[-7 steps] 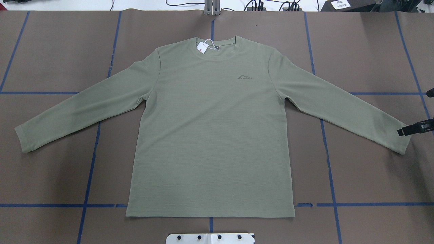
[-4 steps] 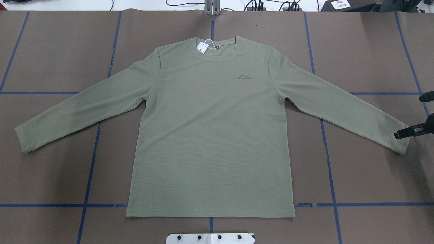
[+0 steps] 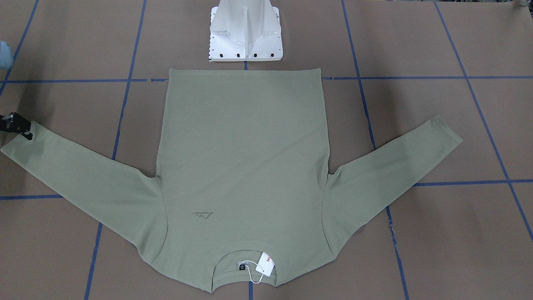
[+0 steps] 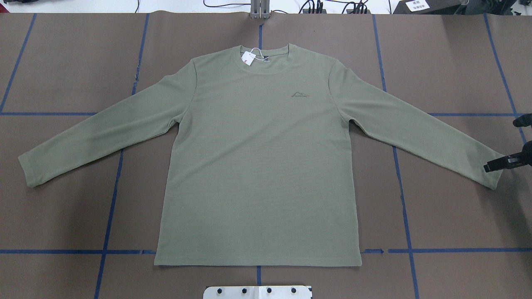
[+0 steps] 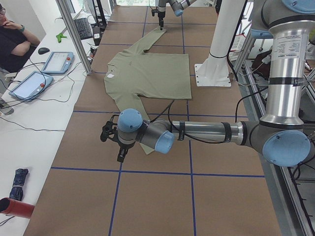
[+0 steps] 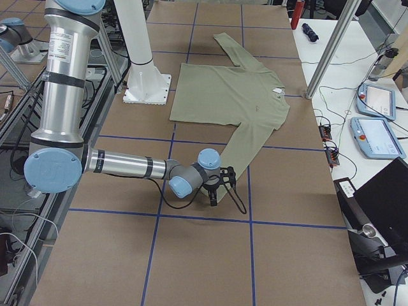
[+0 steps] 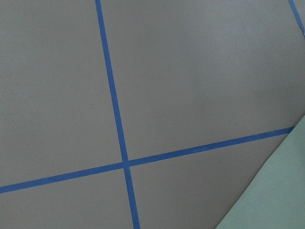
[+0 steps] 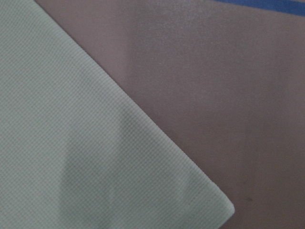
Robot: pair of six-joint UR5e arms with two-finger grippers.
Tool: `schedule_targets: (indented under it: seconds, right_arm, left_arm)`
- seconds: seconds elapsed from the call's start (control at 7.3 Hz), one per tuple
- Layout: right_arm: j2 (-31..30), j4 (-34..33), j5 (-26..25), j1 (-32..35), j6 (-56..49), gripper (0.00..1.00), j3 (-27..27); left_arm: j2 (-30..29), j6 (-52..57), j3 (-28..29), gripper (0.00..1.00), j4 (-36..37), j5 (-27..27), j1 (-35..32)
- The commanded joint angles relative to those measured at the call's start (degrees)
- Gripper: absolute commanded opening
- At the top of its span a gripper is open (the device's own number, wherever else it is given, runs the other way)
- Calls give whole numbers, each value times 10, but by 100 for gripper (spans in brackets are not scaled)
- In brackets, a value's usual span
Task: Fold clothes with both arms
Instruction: 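Lower the right gripper onto the nearest sleeve cuff and grasp it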
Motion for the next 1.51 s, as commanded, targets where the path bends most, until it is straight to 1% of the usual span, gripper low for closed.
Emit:
schedule_targets:
  seconds: [0.0, 0.14, 0.27, 0.55, 0.82, 1.1, 1.23, 1.37]
  right_arm:
    - [1, 0, 9, 0, 1, 96, 2]
    - [1, 0, 13, 0, 1, 86, 2]
    - [1, -1, 17, 0, 2, 81, 1]
    - [0, -3, 17, 0, 1, 82, 1]
    - [0, -4, 17, 0, 1, 80, 1]
    - [-2, -6, 16, 0, 1, 80, 0]
    - [-4, -5, 17, 0, 1, 75, 0]
    - [-5, -5, 17, 0, 1, 62, 0]
  left_arm:
    - [0, 1, 0, 100, 0, 0, 0]
    - [1, 2, 1, 100, 0, 0, 0]
    - [1, 2, 1, 100, 0, 0, 0]
    - [1, 2, 0, 100, 0, 0, 0]
    - [1, 2, 0, 100, 0, 0, 0]
    - [1, 2, 0, 100, 0, 0, 0]
    - [1, 2, -2, 100, 0, 0, 0]
    - [1, 1, -3, 100, 0, 0, 0]
